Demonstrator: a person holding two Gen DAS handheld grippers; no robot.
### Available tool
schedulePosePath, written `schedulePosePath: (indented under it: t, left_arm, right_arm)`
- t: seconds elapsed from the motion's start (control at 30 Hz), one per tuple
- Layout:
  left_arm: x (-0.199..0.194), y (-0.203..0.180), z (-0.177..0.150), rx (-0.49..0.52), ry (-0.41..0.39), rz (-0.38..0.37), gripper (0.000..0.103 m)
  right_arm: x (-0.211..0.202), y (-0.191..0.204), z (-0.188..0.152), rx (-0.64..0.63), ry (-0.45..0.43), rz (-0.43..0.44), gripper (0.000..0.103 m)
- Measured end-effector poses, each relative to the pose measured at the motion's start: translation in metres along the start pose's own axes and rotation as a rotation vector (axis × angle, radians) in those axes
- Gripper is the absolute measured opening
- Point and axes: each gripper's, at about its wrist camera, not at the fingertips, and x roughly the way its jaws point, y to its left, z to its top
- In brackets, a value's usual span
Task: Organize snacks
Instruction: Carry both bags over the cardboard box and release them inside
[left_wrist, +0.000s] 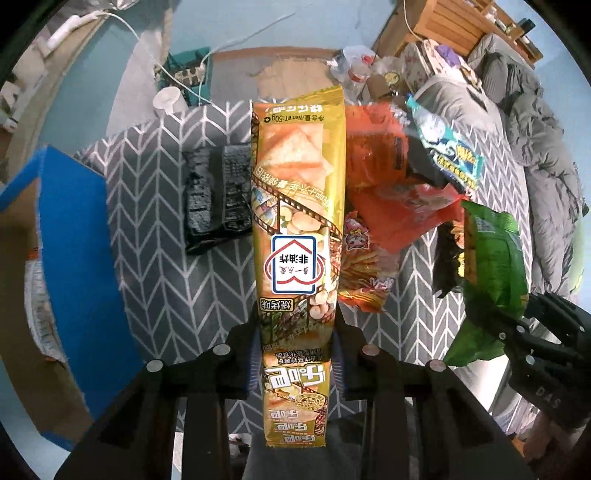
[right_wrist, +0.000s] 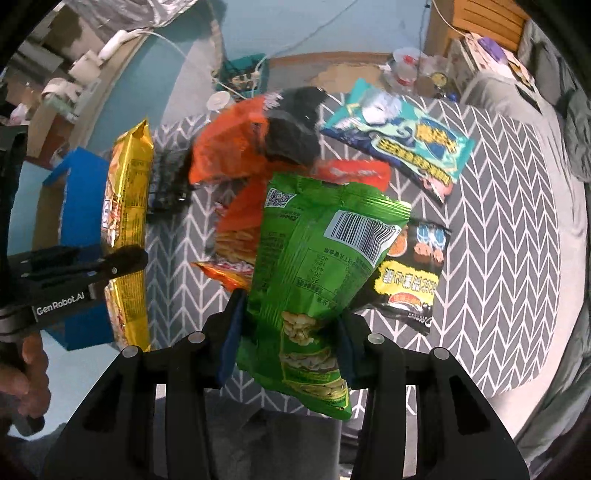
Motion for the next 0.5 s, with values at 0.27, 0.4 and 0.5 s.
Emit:
schedulePosePath:
  t: [0.27,0.4,0.5]
  left_arm:
    - [-0.036,0.023,-0.003,-0.033,-0.055,0.002,0.032]
    - [-0.048,0.031,-0.007,-0.056,-0.077,0.010,0.032]
    - [-0.057,0.039,-0.009,-0.085,-0.095,0.009,0.032]
  right_arm:
    - [-0.013,0.020,0.016,-0.069,-0.011,0.023,0.042]
    - [-0.010,0.034,0.024,-0.101,-0.017,0.040,0.042]
    - [-0.009,0.049,0.032,-0.129,-0.023,0.063,0.042]
